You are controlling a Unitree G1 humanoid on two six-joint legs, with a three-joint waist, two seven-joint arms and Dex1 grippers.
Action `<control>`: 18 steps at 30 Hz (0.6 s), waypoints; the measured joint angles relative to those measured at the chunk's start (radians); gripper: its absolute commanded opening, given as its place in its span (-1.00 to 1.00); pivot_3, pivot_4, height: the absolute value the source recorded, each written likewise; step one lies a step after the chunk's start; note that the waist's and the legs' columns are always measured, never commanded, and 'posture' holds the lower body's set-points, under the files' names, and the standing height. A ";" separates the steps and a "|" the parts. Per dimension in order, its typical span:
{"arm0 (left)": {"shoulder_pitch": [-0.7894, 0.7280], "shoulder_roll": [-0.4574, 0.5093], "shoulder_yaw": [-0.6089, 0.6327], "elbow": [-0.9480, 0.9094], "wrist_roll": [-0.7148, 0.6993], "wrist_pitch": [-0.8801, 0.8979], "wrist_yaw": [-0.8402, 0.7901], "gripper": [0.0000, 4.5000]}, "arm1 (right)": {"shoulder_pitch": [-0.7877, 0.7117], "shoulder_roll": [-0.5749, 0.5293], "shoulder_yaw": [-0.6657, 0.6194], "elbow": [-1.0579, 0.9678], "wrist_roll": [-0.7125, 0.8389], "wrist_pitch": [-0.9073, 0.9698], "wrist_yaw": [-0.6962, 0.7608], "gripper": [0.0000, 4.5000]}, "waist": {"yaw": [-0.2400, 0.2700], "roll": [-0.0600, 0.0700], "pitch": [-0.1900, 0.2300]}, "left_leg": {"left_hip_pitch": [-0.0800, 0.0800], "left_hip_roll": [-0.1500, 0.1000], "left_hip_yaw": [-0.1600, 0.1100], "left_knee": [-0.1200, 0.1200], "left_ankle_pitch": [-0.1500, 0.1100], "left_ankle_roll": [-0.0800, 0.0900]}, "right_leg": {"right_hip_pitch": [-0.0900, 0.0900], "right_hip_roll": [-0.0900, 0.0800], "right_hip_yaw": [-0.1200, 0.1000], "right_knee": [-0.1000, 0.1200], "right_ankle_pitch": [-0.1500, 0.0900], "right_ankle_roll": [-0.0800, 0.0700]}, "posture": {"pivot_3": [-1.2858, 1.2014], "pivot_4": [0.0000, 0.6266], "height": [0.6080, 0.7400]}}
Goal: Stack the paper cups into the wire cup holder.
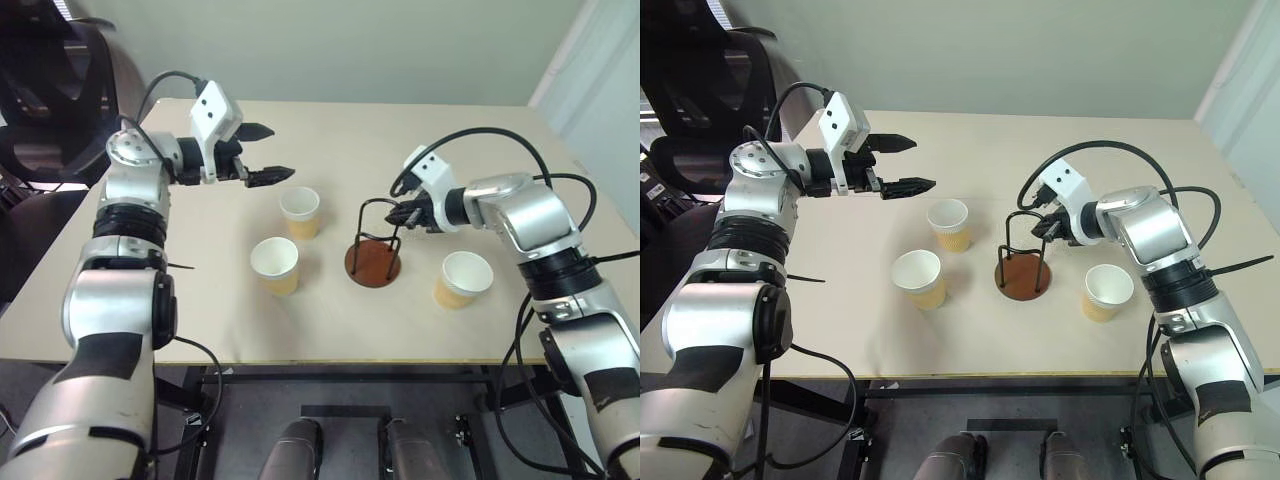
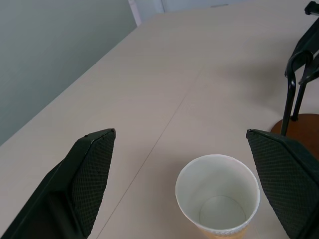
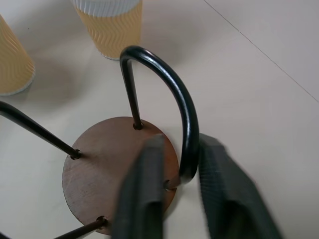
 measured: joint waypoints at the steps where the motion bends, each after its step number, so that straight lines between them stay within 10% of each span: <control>1: 0.000 0.000 0.000 0.000 0.000 0.000 0.000 1.00 | -0.001 0.002 0.000 0.009 -0.004 -0.004 0.000 -0.05 | -0.001 0.000 0.000 | 0.000 -0.001 0.001 0.000 0.000 0.000 | 0.000 0.000 -0.001 0.000 0.000 0.000 | 0.03 -0.52 1.00; 3: 0.001 0.000 0.000 0.000 0.000 0.001 0.000 1.00 | -0.007 0.012 0.000 0.025 -0.013 -0.013 -0.002 0.25 | 0.000 0.000 0.000 | 0.000 0.000 0.000 0.000 0.000 0.000 | 0.000 -0.001 0.000 0.000 0.000 0.000 | 0.03 -0.52 1.00; 18: 0.000 -0.009 -0.001 0.000 -0.002 0.000 -0.004 1.00 | -0.075 -0.065 -0.147 -0.020 0.059 0.094 0.030 0.25 | 0.002 0.000 0.000 | 0.000 -0.001 0.002 -0.001 0.000 0.000 | 0.000 0.000 -0.001 -0.001 0.000 -0.001 | 0.03 -0.52 1.00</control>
